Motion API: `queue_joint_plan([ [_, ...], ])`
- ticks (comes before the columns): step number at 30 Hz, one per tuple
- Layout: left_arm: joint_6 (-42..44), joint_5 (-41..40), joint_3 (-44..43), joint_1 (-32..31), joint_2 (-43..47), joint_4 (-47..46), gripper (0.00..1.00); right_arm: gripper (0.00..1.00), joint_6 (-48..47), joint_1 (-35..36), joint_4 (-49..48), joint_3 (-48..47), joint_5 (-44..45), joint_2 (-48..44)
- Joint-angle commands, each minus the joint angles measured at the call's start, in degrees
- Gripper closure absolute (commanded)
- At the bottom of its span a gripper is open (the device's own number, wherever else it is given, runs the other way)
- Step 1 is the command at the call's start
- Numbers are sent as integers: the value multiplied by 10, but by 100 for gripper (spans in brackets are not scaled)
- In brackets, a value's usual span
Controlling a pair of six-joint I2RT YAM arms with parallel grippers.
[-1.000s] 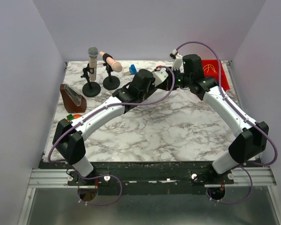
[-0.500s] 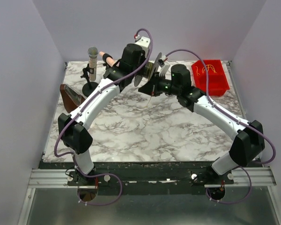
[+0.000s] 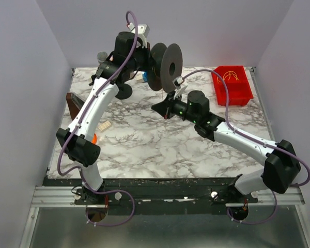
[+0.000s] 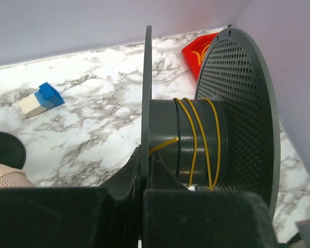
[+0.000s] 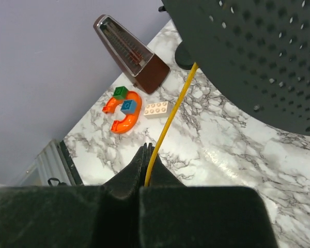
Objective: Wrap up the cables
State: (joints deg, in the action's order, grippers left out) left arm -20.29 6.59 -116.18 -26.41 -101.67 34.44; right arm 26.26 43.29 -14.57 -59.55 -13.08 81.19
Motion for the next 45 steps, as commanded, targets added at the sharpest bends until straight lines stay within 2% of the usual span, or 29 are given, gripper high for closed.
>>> queue_joint_plan([
  [1,-65,93,-62,7,12,-19,100,99,-32,4,-64,18,20,10],
  [7,-108,188,-45,38,44,-46,100,99,-51,1,-99,93,39,-36],
  [11,-94,240,-23,63,75,-60,100,99,-64,-14,-103,145,39,-75],
  [15,-74,328,24,88,117,-83,100,99,-59,-45,-114,173,-5,-92],
  [22,73,441,128,89,193,-59,100,99,-115,-90,-83,170,-53,-131],
  [26,220,503,146,89,208,50,100,99,-163,-109,-38,155,-65,-148],
  [29,403,469,132,80,209,196,100,99,-208,-113,6,135,-71,-161],
  [31,504,415,142,63,214,250,100,99,-240,-113,44,114,-74,-159],
  [35,618,319,216,12,246,271,100,99,-280,-112,131,52,-88,-122],
  [38,627,254,254,-9,248,258,100,99,-295,-108,145,37,-90,-115],
  [41,599,194,287,-42,242,217,100,99,-279,-97,143,36,-123,-104],
  [43,557,181,303,-56,232,183,100,99,-266,-85,130,37,-163,-89],
  [45,518,202,319,-57,220,154,100,99,-224,-84,94,56,-193,-75],
])
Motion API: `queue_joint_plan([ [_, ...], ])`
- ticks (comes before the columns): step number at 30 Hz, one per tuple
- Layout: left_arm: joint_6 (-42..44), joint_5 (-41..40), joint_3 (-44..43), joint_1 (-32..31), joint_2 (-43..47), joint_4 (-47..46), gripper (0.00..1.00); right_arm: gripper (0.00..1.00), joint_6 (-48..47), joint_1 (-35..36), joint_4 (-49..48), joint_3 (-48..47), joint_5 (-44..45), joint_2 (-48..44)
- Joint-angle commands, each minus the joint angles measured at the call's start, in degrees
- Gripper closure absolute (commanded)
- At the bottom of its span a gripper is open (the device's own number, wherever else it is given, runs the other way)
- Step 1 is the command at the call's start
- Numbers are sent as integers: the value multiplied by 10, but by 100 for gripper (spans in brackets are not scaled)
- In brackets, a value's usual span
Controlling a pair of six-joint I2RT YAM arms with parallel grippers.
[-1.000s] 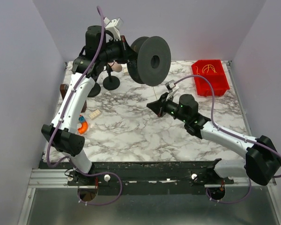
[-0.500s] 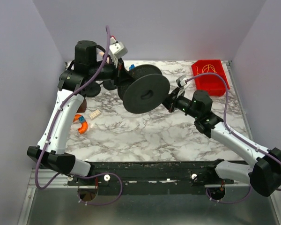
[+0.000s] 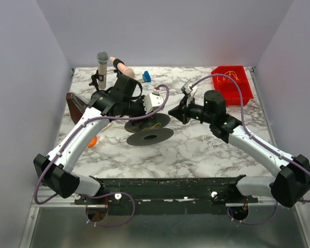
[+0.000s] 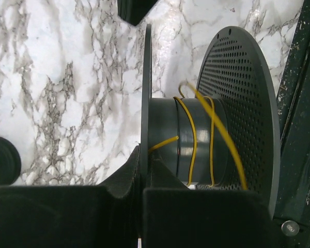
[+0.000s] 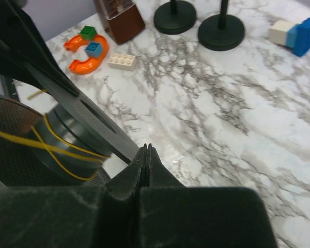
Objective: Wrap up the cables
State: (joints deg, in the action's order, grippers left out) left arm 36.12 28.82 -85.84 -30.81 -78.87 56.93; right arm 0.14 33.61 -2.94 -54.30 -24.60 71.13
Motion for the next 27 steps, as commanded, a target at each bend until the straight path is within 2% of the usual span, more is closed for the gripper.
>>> queue_joint_plan([
  [1,-61,0,20,-13,-18,-77,100,99,45,13,-35,13,-76,29],
  [6,-154,93,45,8,-91,-102,100,99,56,3,-17,14,-33,23],
  [14,-235,192,99,54,-184,-181,100,99,38,-10,64,6,1,42],
  [20,-260,190,83,61,-234,-207,100,99,42,-13,81,6,33,37],
  [24,-229,138,81,61,-234,-195,100,81,76,-25,152,-14,122,24],
  [27,-207,119,87,58,-219,-189,100,57,124,-47,190,-2,185,-5],
])
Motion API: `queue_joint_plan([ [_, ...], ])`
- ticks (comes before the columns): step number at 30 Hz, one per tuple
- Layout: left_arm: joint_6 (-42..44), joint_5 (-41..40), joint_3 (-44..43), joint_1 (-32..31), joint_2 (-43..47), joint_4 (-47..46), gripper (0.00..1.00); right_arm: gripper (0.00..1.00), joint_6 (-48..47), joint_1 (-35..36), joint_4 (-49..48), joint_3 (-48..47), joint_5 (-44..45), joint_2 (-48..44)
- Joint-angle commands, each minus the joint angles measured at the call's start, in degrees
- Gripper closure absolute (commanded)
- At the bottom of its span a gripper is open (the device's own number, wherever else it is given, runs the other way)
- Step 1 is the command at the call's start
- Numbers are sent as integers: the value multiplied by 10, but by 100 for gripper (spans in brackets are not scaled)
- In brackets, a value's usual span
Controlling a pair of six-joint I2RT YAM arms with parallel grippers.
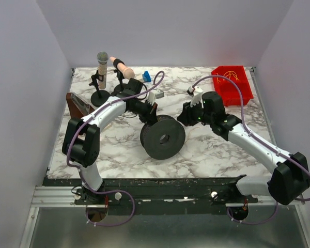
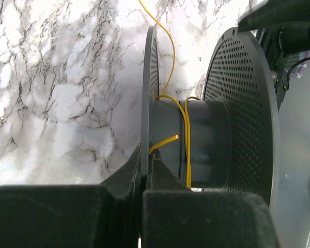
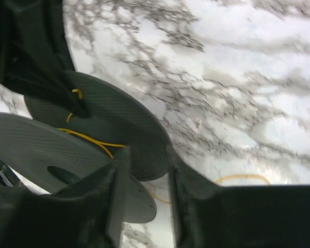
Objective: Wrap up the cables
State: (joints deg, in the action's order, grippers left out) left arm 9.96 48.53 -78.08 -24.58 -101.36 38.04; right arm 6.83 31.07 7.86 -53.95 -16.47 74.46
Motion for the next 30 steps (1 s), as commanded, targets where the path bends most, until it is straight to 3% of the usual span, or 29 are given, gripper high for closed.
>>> queue_joint_plan([
  [1,60,-81,11,-6,12,1,100,50,73,-31,87,8,122,-50],
  [8,63,-86,26,-24,37,-9,100,36,214,-96,102,87,129,-43],
  [13,60,-88,24,-34,48,-12,100,34,314,-96,27,140,57,3],
  [18,64,-88,21,-35,57,-8,100,37,329,-97,-2,148,26,59],
  [25,66,-87,24,-37,64,-5,100,45,350,-96,-72,149,-8,124],
  [30,65,-84,28,-37,66,-6,100,77,352,-98,-95,156,13,136],
])
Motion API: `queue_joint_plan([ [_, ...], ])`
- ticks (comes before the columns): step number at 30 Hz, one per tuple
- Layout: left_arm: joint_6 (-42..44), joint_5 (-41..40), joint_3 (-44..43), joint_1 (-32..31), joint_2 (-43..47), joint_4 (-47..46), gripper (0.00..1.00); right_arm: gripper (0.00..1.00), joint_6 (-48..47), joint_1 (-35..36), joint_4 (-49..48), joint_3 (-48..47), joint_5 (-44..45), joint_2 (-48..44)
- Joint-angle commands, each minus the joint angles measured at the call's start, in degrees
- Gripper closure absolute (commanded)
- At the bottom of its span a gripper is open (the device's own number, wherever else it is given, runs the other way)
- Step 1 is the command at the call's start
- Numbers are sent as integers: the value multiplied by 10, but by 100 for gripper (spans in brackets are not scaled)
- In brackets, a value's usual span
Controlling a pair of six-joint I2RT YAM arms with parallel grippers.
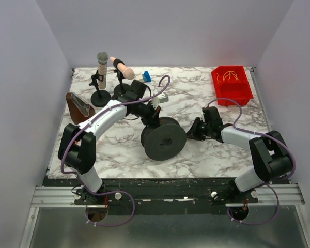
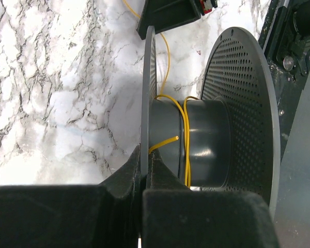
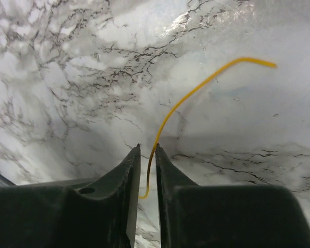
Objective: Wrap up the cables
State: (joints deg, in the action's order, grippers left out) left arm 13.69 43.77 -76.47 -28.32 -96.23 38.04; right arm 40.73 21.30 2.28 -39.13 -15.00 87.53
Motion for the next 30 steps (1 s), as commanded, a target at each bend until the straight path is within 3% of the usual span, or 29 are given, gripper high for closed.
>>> queue_joint_plan([
  [1,27,-35,14,0,16,-7,100,85,12,-1,-44,12,2,5],
  [3,27,-33,18,0,19,-8,100,99,7,-4,-50,13,4,1],
  [17,-5,18,1,1,-54,-20,100,99,-142,13,-210,11,-67,-131],
  [26,-6,44,-76,3,-156,-1,100,99,-159,16,-280,23,-129,-126],
  [30,15,67,-140,2,-221,44,100,99,-195,16,-275,-31,-241,-64],
])
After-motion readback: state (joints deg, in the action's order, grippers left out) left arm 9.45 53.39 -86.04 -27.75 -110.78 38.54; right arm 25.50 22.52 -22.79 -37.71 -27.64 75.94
